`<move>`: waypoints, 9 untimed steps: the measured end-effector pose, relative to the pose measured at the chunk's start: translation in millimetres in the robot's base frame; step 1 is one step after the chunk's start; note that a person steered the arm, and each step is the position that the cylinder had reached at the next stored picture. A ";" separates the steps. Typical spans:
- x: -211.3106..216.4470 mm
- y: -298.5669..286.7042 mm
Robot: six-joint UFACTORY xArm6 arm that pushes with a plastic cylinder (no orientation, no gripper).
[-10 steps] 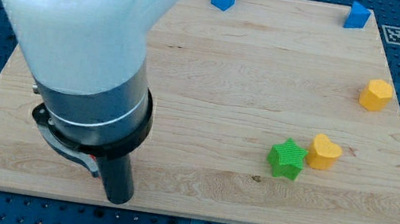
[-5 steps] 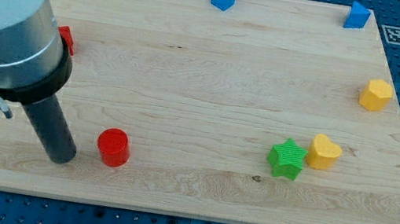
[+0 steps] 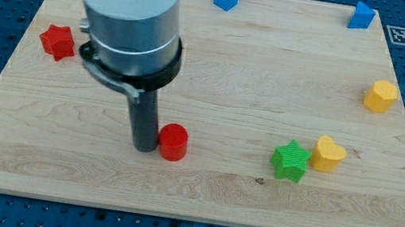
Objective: Push the red circle into the green star
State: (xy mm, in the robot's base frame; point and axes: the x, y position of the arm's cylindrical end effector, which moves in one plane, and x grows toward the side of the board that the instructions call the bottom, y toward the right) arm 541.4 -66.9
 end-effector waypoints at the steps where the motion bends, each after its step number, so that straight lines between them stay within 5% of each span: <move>1: -0.2 32.9; 6: -17.9 157.5; 9: 10.0 145.7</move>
